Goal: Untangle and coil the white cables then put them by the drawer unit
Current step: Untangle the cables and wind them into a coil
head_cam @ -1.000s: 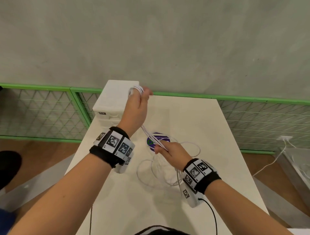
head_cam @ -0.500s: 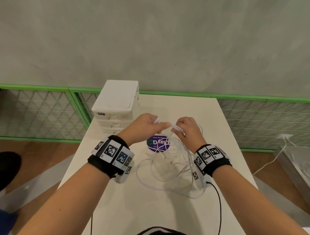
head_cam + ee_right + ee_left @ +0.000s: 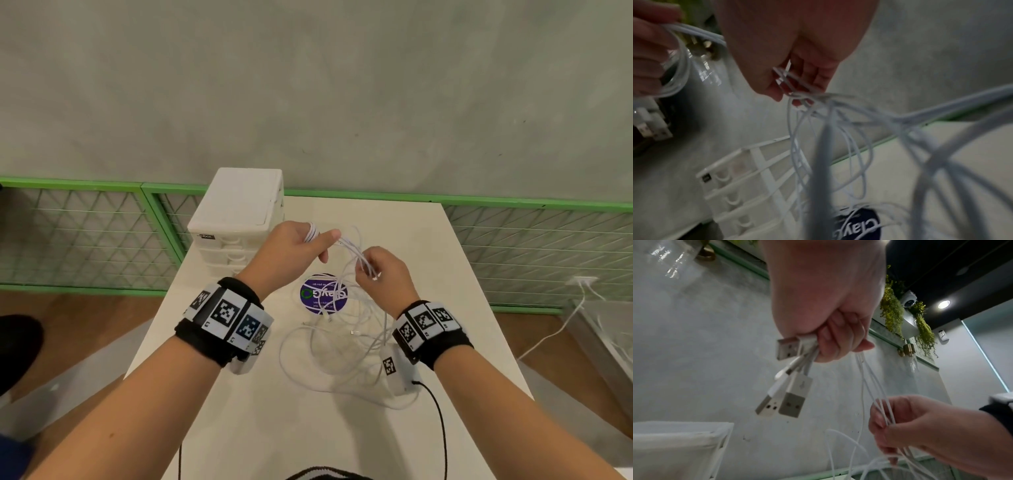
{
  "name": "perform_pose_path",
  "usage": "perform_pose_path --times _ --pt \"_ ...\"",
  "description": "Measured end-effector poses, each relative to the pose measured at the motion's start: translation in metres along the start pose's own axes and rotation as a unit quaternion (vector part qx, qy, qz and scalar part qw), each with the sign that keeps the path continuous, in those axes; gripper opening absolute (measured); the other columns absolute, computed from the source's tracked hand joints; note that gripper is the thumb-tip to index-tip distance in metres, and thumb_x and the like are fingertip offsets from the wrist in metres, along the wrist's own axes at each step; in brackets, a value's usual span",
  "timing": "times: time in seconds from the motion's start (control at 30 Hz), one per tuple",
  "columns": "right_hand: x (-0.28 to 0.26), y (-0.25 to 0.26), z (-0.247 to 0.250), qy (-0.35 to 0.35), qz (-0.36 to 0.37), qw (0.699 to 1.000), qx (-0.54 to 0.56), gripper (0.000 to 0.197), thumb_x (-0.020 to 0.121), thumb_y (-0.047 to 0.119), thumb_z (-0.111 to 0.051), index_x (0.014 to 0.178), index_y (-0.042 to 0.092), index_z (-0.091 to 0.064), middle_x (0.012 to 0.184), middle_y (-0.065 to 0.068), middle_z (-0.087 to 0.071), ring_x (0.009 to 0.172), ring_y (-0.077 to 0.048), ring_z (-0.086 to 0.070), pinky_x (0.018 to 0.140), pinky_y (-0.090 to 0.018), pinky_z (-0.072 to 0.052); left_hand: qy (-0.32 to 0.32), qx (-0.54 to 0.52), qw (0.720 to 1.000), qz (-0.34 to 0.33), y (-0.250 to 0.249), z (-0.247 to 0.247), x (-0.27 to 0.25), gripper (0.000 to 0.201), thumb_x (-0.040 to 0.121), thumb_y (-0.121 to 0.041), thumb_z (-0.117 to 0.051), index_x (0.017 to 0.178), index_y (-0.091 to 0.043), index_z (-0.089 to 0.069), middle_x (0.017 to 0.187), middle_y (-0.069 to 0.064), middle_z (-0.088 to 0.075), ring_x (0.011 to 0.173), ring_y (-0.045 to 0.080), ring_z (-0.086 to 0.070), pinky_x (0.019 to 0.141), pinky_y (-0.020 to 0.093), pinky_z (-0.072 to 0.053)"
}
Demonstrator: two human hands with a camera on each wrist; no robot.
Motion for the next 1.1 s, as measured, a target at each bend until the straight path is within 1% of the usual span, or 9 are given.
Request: perform_pose_path --times 0.1,0.17,0.27,0.37,0.47,0.57,0.67,0.93,1.1 --pt "-0.001 -0.003 -0.016 0.08 -0.061 0.991 0.086 0.026 0.087 0.006 -0.052 0.074 0.029 -0.053 0.068 0.004 -0.056 0.06 -0.005 -0.051 0.063 -0.019 -0.045 0.002 0.007 1.0 -0.001 -0.002 -0.002 0.0 0.045 0.087 -0.04 -0.062 0.061 -0.004 -0.064 0.045 -0.003 -0.041 0.035 0.003 -0.037 0.04 0.009 -0.028" --pt "-0.008 -0.004 -0.035 0.207 -0.12 0.963 0.123 0.019 0.091 0.009 -0.047 0.082 0.024 -0.053 0.074 -0.003 -0.065 0.069 -0.016 -0.064 0.074 -0.031 -0.054 0.021 -0.014 1.0 0.016 -0.002 -0.005 -0.001 0.042 0.086 -0.039 -0.063 0.058 -0.007 -0.062 0.038 -0.009 -0.039 0.034 0.004 -0.035 0.04 0.012 -0.028" --pt "-0.023 -0.015 -0.055 0.323 -0.171 0.931 0.026 0.008 0.088 0.016 -0.05 0.089 0.012 -0.056 0.092 -0.015 -0.068 0.084 -0.027 -0.067 0.086 -0.04 -0.052 0.019 -0.069 0.997 0.029 -0.007 -0.002 -0.001 0.041 0.085 -0.035 -0.065 0.053 -0.011 -0.058 0.034 -0.01 -0.035 0.033 0.006 -0.03 0.041 0.018 -0.027" --pt "-0.036 -0.043 -0.062 0.356 -0.222 0.903 -0.093 0.026 0.086 0.03 -0.054 0.101 0.013 -0.065 0.113 -0.01 -0.065 0.1 -0.026 -0.06 0.088 -0.033 -0.045 -0.003 -0.076 0.997 0.017 -0.013 0.005 0.0 0.04 0.086 -0.032 -0.065 0.053 -0.009 -0.058 0.032 -0.01 -0.036 0.032 0.005 -0.03 0.04 0.017 -0.028" --pt "-0.04 -0.067 -0.056 0.337 -0.24 0.896 -0.159 0.038 0.083 0.041 -0.058 0.109 0.015 -0.061 0.115 -0.009 -0.063 0.108 -0.027 -0.058 0.091 -0.034 -0.044 0.003 -0.033 0.999 0.021 -0.007 0.003 -0.002 0.041 0.086 -0.034 -0.065 0.053 -0.01 -0.057 0.031 -0.011 -0.037 0.031 0.003 -0.033 0.037 0.01 -0.028" --pt "-0.03 -0.068 -0.028 0.217 -0.212 0.937 -0.173 0.052 0.071 0.056 -0.066 0.105 0.019 -0.054 0.103 -0.001 -0.054 0.097 -0.023 -0.057 0.088 -0.038 -0.047 -0.02 -0.023 0.999 0.03 0.002 0.009 -0.003 0.042 0.086 -0.036 -0.064 0.052 -0.011 -0.058 0.035 -0.01 -0.038 0.032 0.003 -0.033 0.037 0.012 -0.029" --pt "-0.015 -0.048 0.009 0.045 -0.115 0.982 -0.145 0.029 0.075 0.044 -0.069 0.084 0.019 -0.058 0.077 0.006 -0.047 0.076 -0.022 -0.054 0.069 -0.032 -0.042 -0.051 -0.018 0.998 0.032 0.006 0.022 0.001 0.044 0.089 -0.035 -0.06 0.052 -0.012 -0.057 0.041 -0.002 -0.039 0.03 0.004 -0.032 0.036 0.012 -0.028" --pt "0.007 -0.001 0.043 -0.082 -0.087 0.993 -0.012 0.026 0.088 0.031 -0.057 0.079 0.01 -0.068 0.059 -0.009 -0.06 0.063 -0.029 -0.06 0.064 -0.035 -0.047 -0.095 0.025 0.993 0.058 0.024 0.033 0.005 0.046 0.091 -0.042 -0.054 0.054 -0.015 -0.058 0.051 0.006 -0.042 0.043 0.016 -0.037 0.051 0.027 -0.035" --pt "0.019 0.029 0.051 -0.118 -0.068 0.985 0.11 0.017 0.091 0.017 -0.053 0.096 0.008 -0.067 0.07 -0.01 -0.063 0.056 -0.005 -0.061 0.06 -0.006 -0.046 -0.059 0.02 0.995 0.083 0.043 0.015 -0.003 0.049 0.092 -0.046 -0.049 0.056 -0.013 -0.055 0.047 0.001 -0.043 0.039 0.012 -0.037 0.045 0.023 -0.033"
Point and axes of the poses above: each hand's wrist, its own x-axis towards the middle knuckle, its own z-axis out of the back of the hand, y = z × x, the point moved 6 cm from there along x, towards the middle knuckle
